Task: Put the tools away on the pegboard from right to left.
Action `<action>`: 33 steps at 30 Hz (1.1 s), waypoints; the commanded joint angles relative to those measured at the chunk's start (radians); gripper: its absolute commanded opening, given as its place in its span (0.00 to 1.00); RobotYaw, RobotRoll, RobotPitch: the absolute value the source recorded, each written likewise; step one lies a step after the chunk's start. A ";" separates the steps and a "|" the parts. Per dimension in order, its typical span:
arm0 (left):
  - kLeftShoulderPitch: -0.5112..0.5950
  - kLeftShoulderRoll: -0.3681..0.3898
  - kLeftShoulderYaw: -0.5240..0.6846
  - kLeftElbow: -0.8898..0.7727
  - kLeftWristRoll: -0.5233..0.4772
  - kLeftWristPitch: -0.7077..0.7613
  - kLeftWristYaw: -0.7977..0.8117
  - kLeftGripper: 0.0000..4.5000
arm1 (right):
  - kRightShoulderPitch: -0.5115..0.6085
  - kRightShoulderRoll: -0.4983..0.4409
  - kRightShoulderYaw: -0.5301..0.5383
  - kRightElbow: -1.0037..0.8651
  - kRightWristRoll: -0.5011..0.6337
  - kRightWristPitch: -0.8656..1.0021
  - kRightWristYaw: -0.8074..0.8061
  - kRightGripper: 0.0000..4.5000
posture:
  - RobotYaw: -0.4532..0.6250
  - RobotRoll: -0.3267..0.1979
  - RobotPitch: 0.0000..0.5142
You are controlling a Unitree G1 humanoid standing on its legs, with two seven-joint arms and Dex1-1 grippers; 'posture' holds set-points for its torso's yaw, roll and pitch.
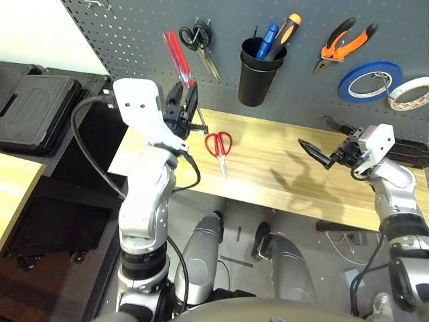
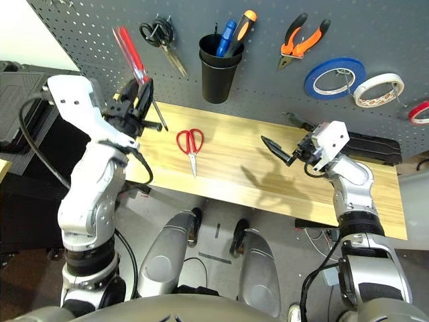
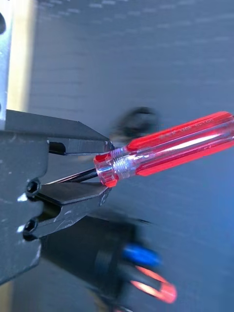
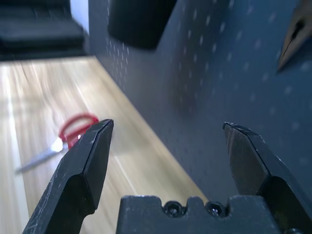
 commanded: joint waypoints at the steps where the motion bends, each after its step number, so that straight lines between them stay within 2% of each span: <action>1: -0.080 0.025 0.013 0.034 -0.033 0.033 -0.019 0.17 | 0.019 -0.007 -0.033 -0.078 0.076 0.054 0.068 1.00 | 0.71 0.62 0.52; 9: -0.288 0.050 0.023 0.147 -0.067 0.003 -0.032 0.17 | 0.061 -0.087 -0.078 -0.270 0.187 0.290 0.119 1.00 | 0.65 0.62 0.49; 17: -0.431 0.022 0.040 0.375 -0.069 -0.146 -0.017 0.17 | 0.046 -0.084 -0.116 -0.308 0.179 0.326 0.095 1.00 | 0.60 0.62 0.47; 24: -0.484 -0.012 0.026 0.569 -0.057 -0.305 -0.014 0.17 | 0.055 -0.044 -0.114 -0.351 0.155 0.305 0.037 1.00 | 0.57 0.62 0.47; 33: -0.498 -0.018 -0.001 0.710 -0.045 -0.418 -0.039 0.17 | 0.060 -0.008 -0.105 -0.369 0.126 0.279 0.007 1.00 | 0.56 0.62 0.48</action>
